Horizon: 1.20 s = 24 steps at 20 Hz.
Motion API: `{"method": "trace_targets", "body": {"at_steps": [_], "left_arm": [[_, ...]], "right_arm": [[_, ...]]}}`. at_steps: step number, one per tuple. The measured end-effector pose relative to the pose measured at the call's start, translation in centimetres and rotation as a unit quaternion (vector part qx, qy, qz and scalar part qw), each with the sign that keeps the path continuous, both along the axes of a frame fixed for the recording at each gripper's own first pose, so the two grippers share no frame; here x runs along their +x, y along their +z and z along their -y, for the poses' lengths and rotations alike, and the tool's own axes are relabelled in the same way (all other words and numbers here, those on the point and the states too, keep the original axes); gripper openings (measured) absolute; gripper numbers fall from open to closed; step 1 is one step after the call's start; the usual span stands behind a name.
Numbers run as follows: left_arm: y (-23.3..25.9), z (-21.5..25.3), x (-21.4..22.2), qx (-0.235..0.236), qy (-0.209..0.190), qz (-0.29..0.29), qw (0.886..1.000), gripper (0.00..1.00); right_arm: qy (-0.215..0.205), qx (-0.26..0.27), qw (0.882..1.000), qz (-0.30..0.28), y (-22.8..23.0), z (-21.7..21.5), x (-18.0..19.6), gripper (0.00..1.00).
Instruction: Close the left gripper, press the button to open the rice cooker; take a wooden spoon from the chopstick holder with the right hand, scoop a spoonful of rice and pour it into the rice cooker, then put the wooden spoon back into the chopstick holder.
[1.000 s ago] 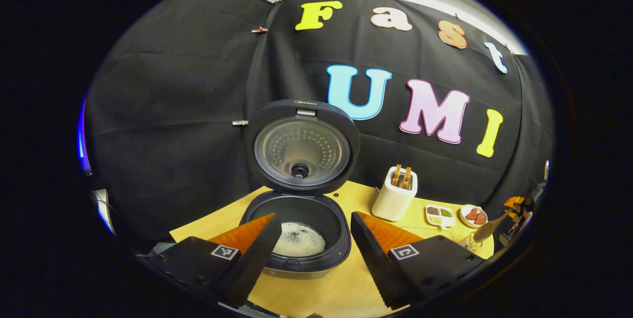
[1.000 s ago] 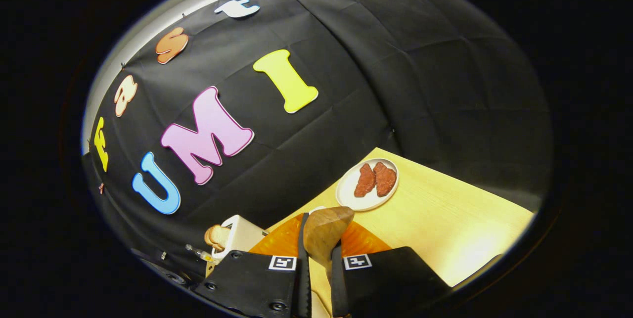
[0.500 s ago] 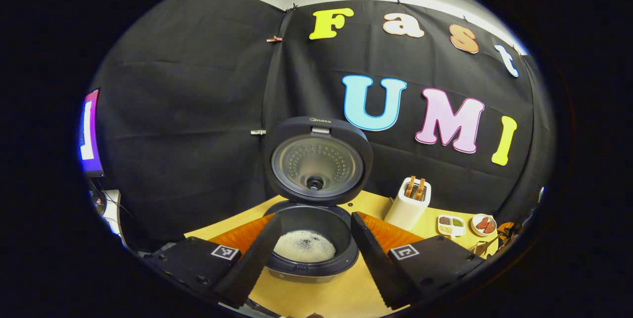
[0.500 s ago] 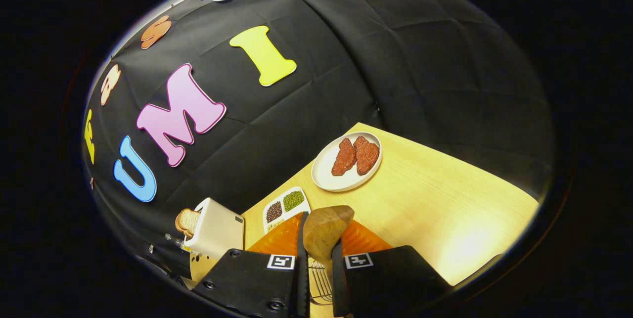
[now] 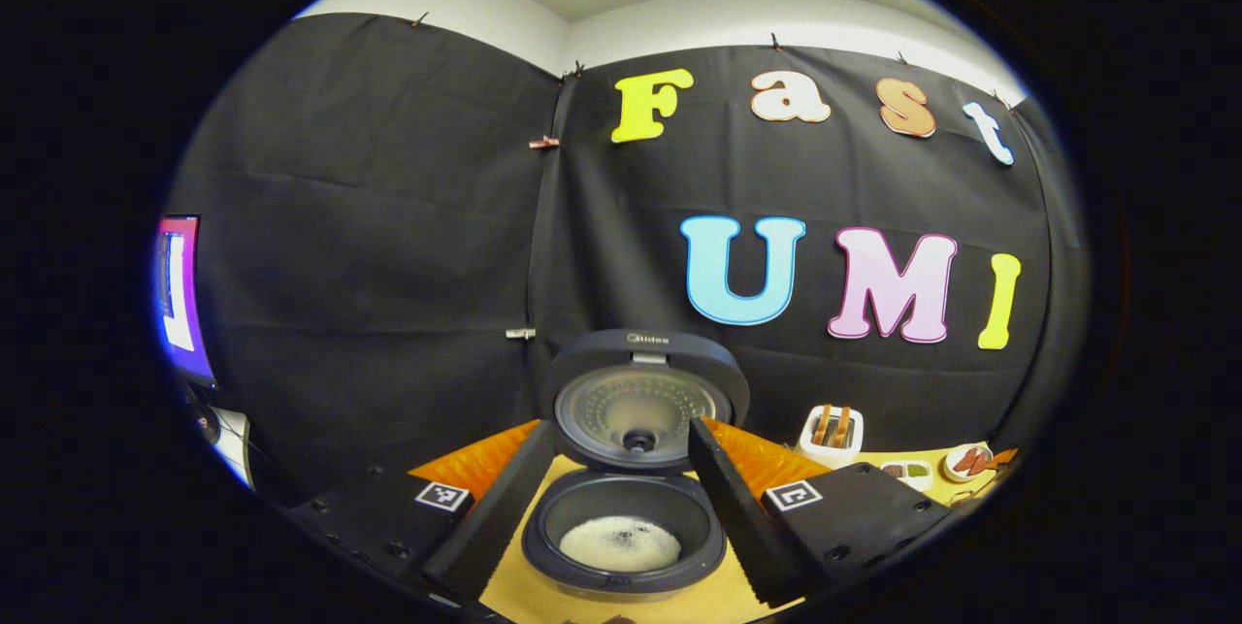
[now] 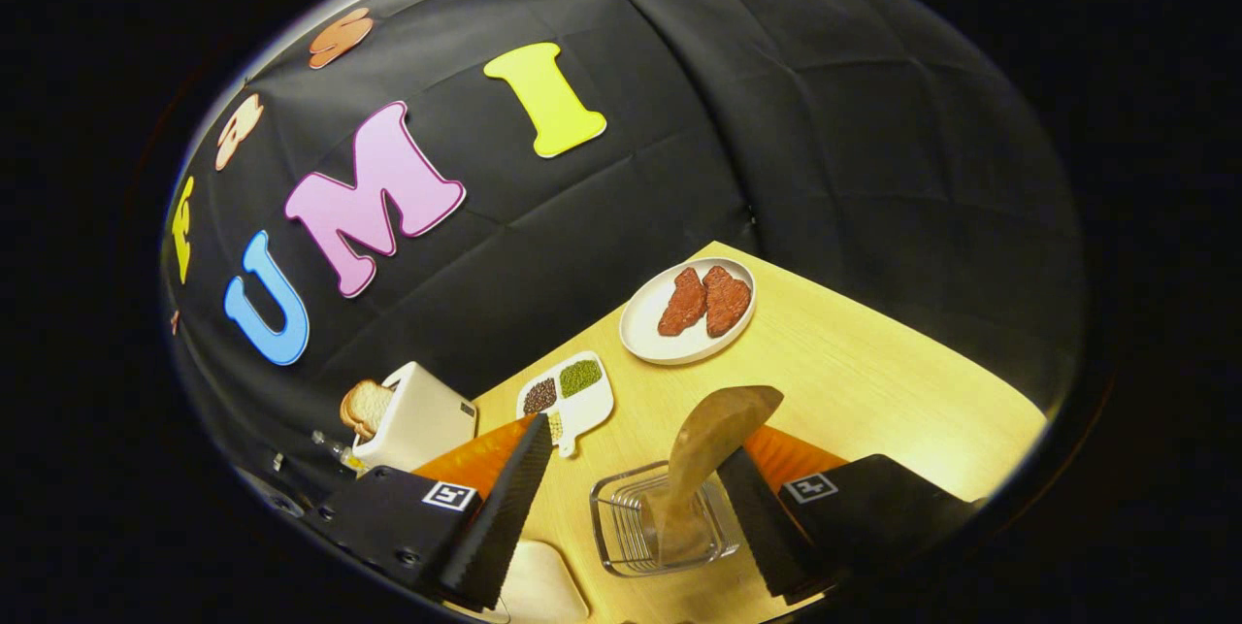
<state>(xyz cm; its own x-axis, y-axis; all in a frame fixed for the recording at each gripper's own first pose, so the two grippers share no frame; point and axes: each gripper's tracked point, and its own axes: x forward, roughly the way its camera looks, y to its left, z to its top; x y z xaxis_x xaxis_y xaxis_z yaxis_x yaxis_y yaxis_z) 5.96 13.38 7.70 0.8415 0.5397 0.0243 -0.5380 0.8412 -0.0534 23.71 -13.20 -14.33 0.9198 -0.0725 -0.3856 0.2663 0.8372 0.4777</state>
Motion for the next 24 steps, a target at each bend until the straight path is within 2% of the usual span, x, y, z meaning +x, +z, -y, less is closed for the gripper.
{"method": "trace_targets", "body": {"at_steps": [5,9,16,17,20,22,23,24], "left_arm": [[3.9,-2.4,1.6,0.058,-0.011,0.036,0.998,0.95],[5.3,-3.6,4.6,0.078,-0.037,0.050,0.995,0.95],[6.2,-4.2,11.7,0.099,-0.090,0.061,0.989,0.92],[6.3,-4.1,12.6,0.104,-0.097,0.057,0.988,0.94],[6.1,-4.2,15.1,0.119,-0.107,0.041,0.986,0.92],[4.9,-4.9,16.4,0.114,-0.107,0.020,0.987,0.99],[3.9,-5.2,16.9,0.104,-0.109,0.006,0.989,0.92],[3.0,-5.4,17.1,0.089,-0.108,-0.005,0.990,0.99]], "right_arm": [[0.028,-0.094,0.995,0.009,2.0,0.2,-5.5,0.99],[0.043,-0.129,0.990,0.030,3.9,-0.1,-10.4,0.98],[0.051,-0.161,0.984,0.055,7.1,-0.8,-16.2,0.98],[0.055,-0.163,0.983,0.058,7.5,-1.1,-17.0,0.98],[0.063,-0.174,0.982,0.047,7.1,-1.7,-19.1,0.98],[0.061,-0.176,0.981,0.047,7.2,-2.2,-19.7,0.98],[0.062,-0.175,0.982,0.046,7.0,-2.5,-19.9,0.98],[0.065,-0.172,0.982,0.044,6.9,-3.0,-19.9,0.98]]}}
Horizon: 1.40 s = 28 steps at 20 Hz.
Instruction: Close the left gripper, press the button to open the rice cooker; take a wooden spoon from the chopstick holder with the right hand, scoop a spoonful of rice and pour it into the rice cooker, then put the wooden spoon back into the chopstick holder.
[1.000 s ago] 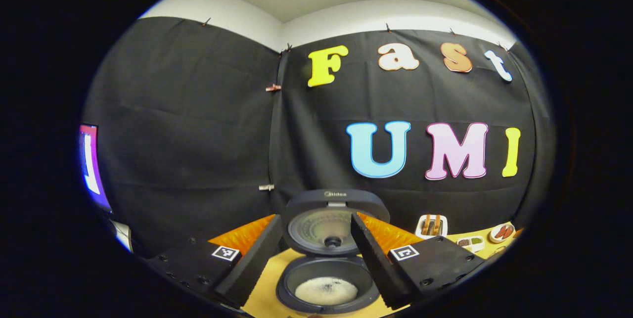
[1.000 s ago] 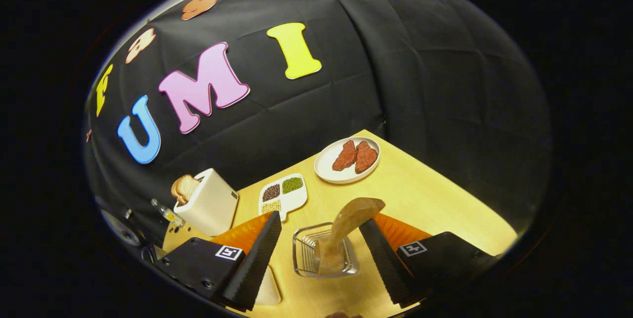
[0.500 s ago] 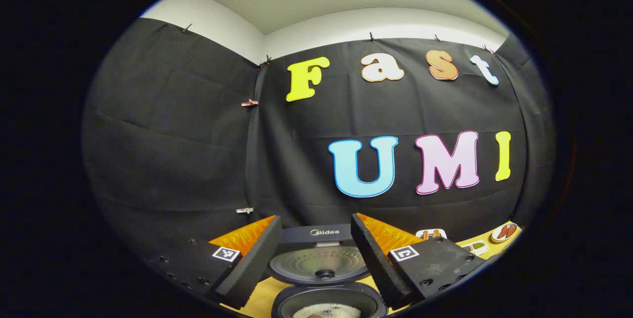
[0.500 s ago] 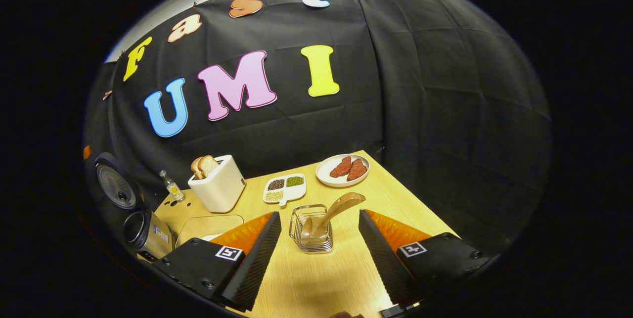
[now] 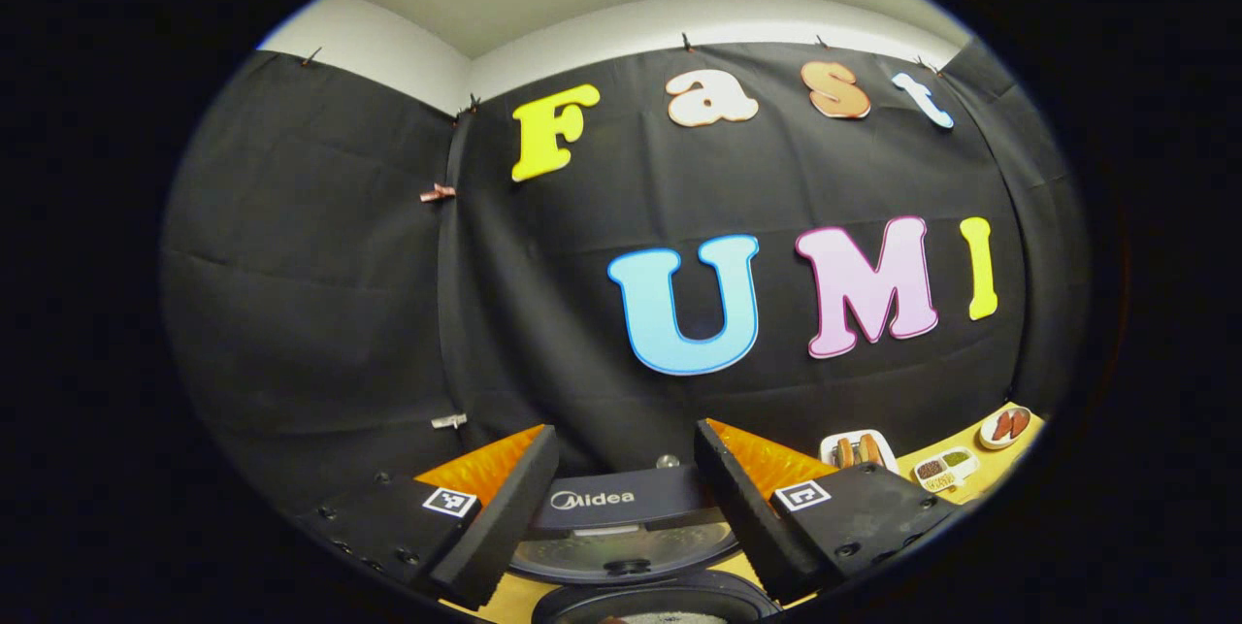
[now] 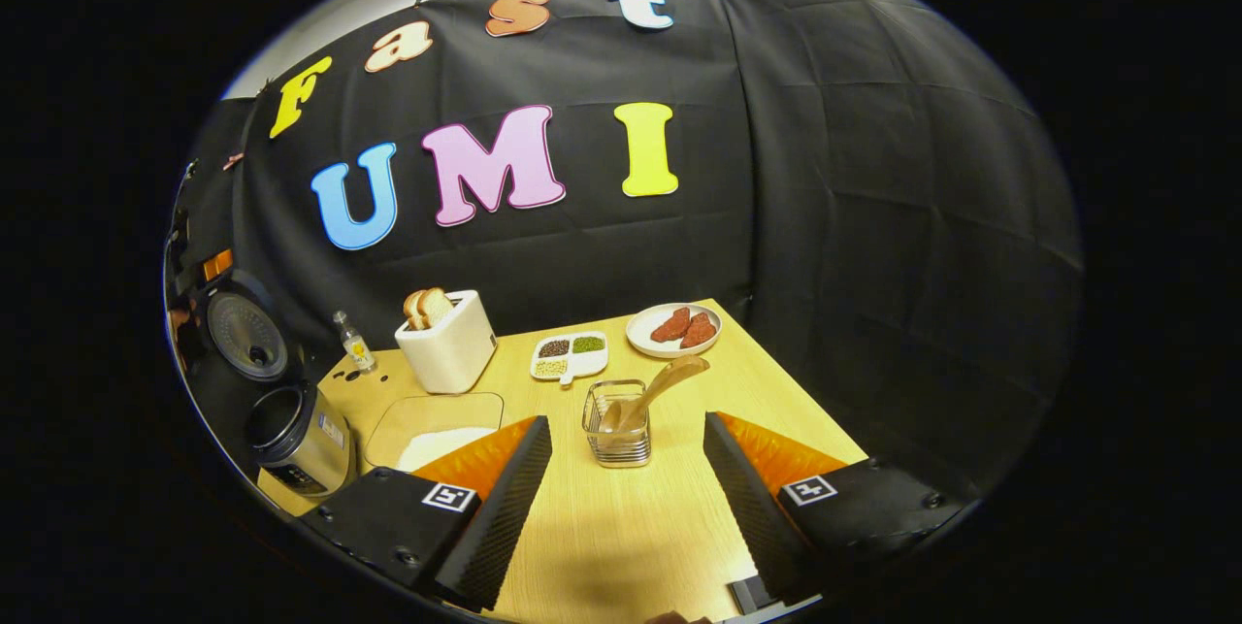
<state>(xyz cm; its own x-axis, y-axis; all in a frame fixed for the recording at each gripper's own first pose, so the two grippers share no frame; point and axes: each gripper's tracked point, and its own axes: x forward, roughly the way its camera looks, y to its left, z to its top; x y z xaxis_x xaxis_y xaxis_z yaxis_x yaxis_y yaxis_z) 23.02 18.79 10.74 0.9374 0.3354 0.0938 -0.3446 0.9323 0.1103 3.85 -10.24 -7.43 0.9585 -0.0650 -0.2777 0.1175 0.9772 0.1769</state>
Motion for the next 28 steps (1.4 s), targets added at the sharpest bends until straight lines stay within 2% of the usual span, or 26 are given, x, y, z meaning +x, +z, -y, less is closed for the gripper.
{"method": "trace_targets", "body": {"at_steps": [1,6,10,14,19,23,25,28], "left_arm": [[0.5,0.2,-0.5,-0.001,-0.002,0.011,1.000,0.99],[-1.6,1.7,-3.2,-0.036,0.014,-0.038,0.999,0.99],[-4.2,3.8,-7.0,-0.082,0.027,-0.090,0.992,1.00],[-7.9,5.3,-10.3,-0.102,0.044,-0.133,0.985,0.99],[-15.3,6.1,-12.8,-0.142,0.060,-0.201,0.967,0.99],[-19.8,6.4,-13.4,-0.158,0.057,-0.226,0.959,1.00],[-22.5,6.8,-14.0,-0.164,0.053,-0.254,0.952,1.00],[-22.9,7.0,-14.1,-0.160,0.047,-0.254,0.953,1.00]], "right_arm": [[0.003,0.004,1.000,-0.002,-0.1,-0.5,0.1,0.98],[0.020,0.031,0.999,-0.029,-2.2,-3.2,1.3,0.99],[0.069,0.024,0.997,-0.035,-2.8,-6.7,2.7,0.99],[0.116,0.015,0.992,-0.043,-3.4,-9.3,3.5,0.99],[0.131,0.007,0.990,-0.046,-3.5,-8.8,4.9,0.98],[0.132,0.007,0.989,-0.061,-4.5,-8.2,5.2,0.98],[0.137,0.007,0.988,-0.069,-5.1,-8.4,5.2,0.99],[0.151,0.005,0.986,-0.073,-5.4,-8.8,5.2,0.99]]}}
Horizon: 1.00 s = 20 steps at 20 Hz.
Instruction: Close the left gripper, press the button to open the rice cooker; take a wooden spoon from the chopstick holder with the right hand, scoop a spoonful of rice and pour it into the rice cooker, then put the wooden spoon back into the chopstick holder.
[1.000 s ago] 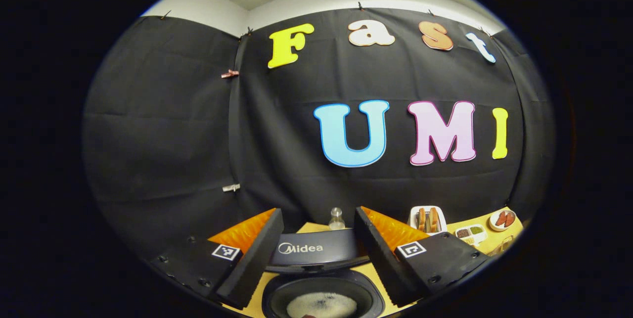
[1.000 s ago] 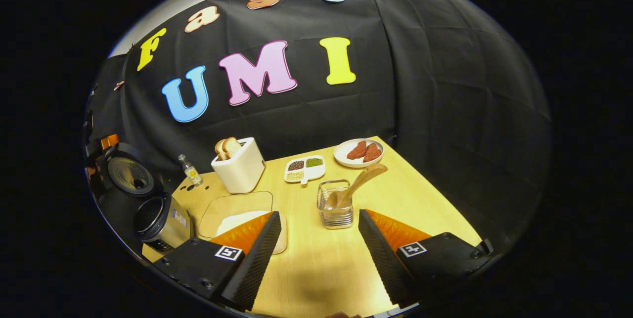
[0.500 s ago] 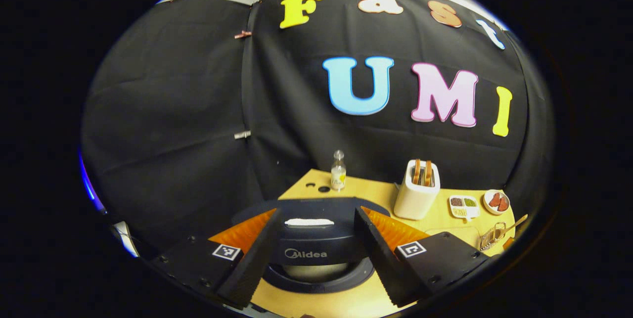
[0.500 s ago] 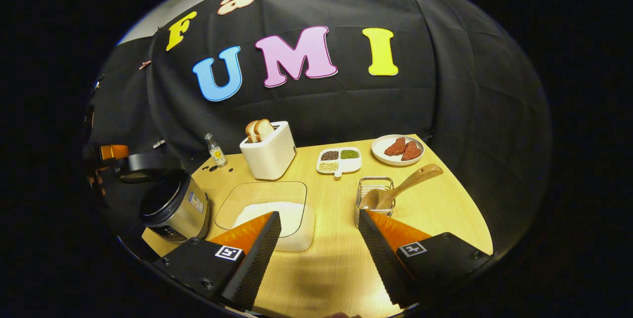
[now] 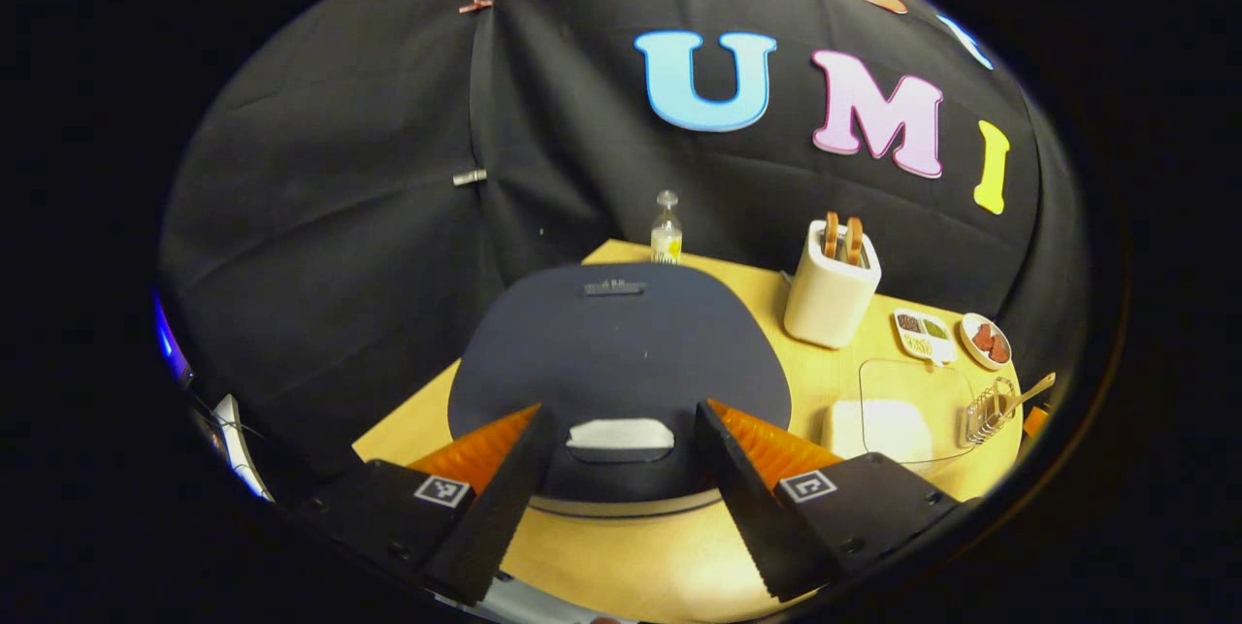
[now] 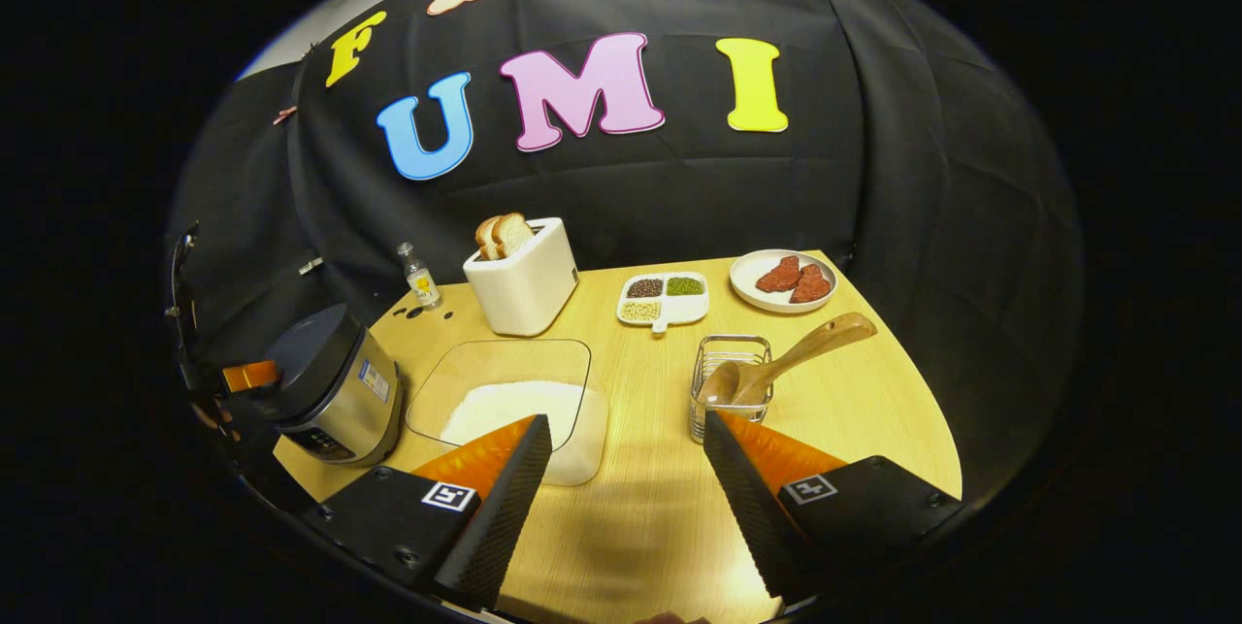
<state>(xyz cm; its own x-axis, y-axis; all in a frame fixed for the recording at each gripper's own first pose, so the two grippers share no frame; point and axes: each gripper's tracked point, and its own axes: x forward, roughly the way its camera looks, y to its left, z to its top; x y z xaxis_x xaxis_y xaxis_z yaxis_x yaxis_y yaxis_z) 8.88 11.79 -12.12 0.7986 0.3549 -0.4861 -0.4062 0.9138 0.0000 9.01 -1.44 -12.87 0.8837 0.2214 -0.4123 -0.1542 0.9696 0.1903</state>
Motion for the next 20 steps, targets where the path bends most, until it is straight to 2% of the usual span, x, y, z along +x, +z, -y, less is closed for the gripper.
{"method": "trace_targets", "body": {"at_steps": [3,9,11,14,16,18,20], "left_arm": [[-1.0,0.0,0.1,-0.011,-0.002,-0.018,1.000,1.00],[-0.3,0.5,0.3,0.006,-0.010,0.020,1.000,1.00],[1.5,1.6,0.0,0.017,-0.019,0.053,0.998,0.97],[6.5,5.0,-0.4,0.053,-0.059,0.124,0.989,0.95],[9.2,6.4,-0.5,0.088,-0.082,0.148,0.982,0.95],[11.5,8.5,-0.8,0.094,-0.105,0.170,0.975,0.95],[12.9,10.5,-1.7,0.084,-0.123,0.192,0.970,0.95]], "right_arm": [[0.004,0.000,1.000,0.001,0.0,0.3,0.4,0.98],[-0.009,-0.019,1.000,0.024,0.9,2.1,0.2,0.99],[-0.010,-0.022,0.999,0.041,2.2,2.5,-0.1,0.99],[0.002,-0.021,0.995,0.100,5.8,2.9,-0.1,0.99],[0.010,-0.036,0.993,0.110,6.3,3.2,-0.3,0.98],[0.030,-0.048,0.991,0.119,7.5,2.1,-0.7,0.99],[0.020,-0.059,0.987,0.145,9.3,2.5,-0.9,0.99]]}}
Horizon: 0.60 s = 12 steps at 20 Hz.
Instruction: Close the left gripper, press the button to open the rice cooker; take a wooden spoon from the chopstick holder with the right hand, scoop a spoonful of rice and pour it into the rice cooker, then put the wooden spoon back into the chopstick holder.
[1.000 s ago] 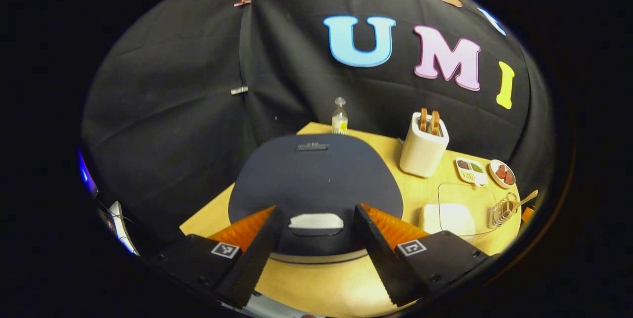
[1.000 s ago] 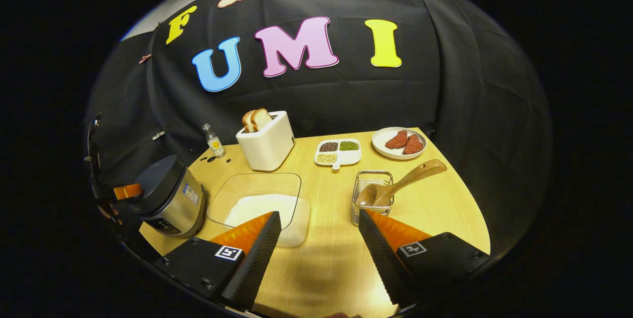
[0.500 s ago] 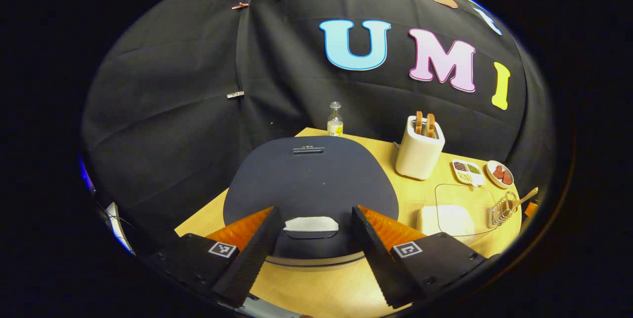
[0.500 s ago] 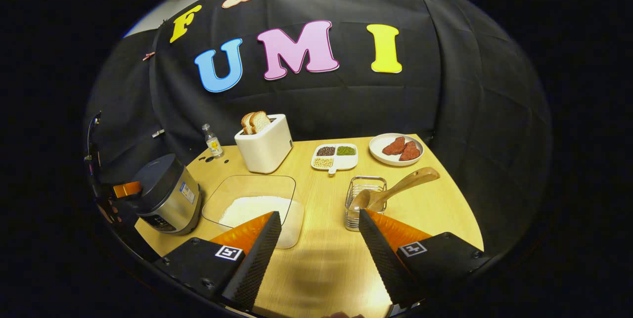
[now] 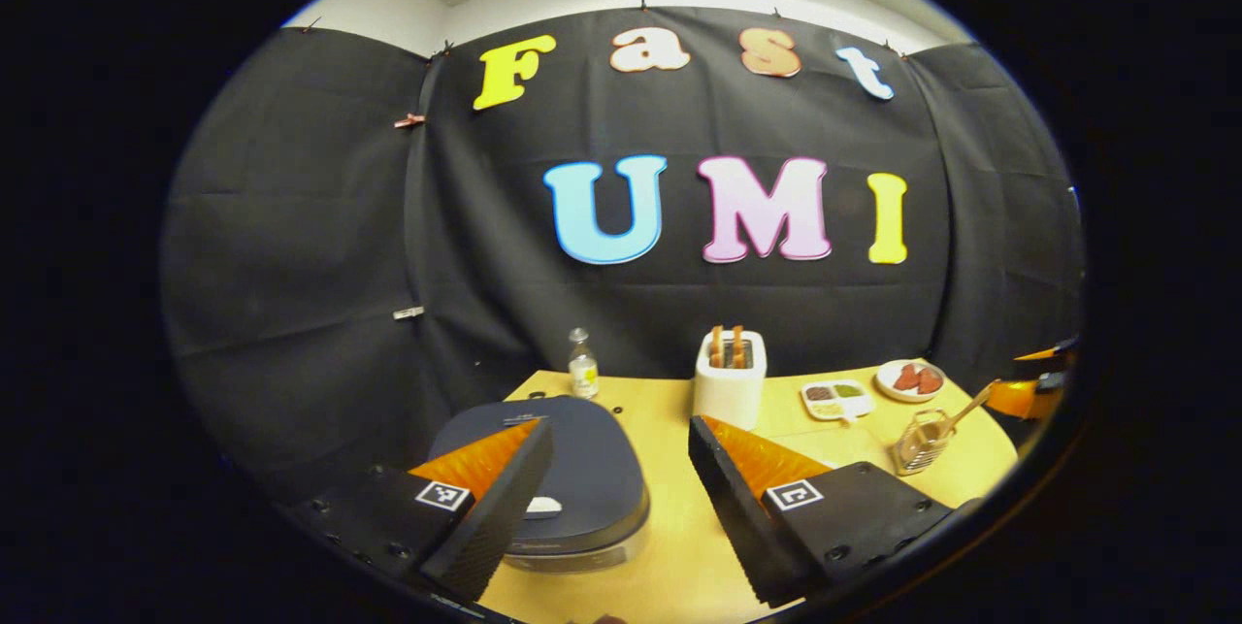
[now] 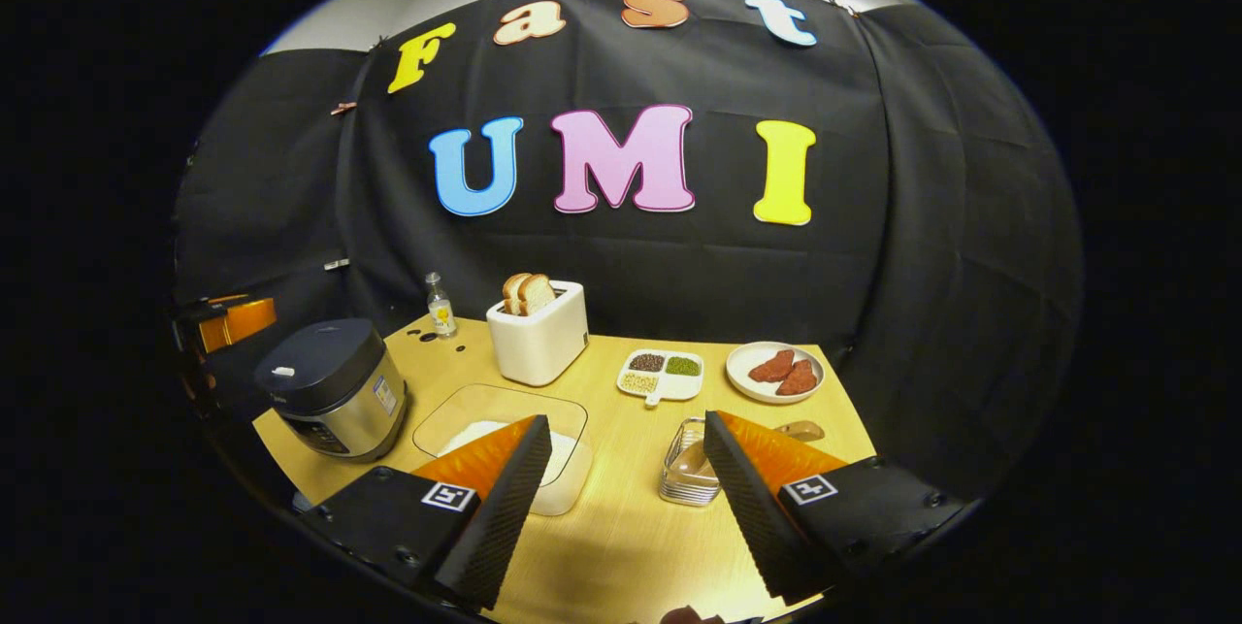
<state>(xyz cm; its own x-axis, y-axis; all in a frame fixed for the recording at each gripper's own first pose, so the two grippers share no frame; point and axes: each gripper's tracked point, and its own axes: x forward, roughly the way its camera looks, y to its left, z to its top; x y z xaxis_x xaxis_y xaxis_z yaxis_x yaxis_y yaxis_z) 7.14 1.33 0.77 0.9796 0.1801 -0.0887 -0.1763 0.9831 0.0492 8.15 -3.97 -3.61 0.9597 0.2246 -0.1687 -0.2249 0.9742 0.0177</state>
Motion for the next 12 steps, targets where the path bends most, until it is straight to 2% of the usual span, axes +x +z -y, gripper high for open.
{"method": "trace_targets", "body": {"at_steps": [3,5,9,12], "left_arm": [[0.7,2.4,-1.4,-0.029,-0.043,0.025,0.998,0.93],[0.1,2.4,-2.4,-0.029,-0.067,0.018,0.997,0.93],[0.7,0.6,-3.7,-0.036,-0.076,0.034,0.996,0.93],[0.6,0.5,-3.9,-0.045,-0.081,0.037,0.995,0.93]], "right_arm": [[-0.037,0.004,0.998,0.044,2.0,0.2,-1.3,0.98],[-0.060,0.010,0.997,0.042,1.9,-0.1,-2.7,0.98],[-0.093,0.009,0.994,0.060,1.9,-1.0,-4.8,0.99],[-0.100,0.025,0.993,0.059,2.0,-2.1,-6.0,0.99]]}}
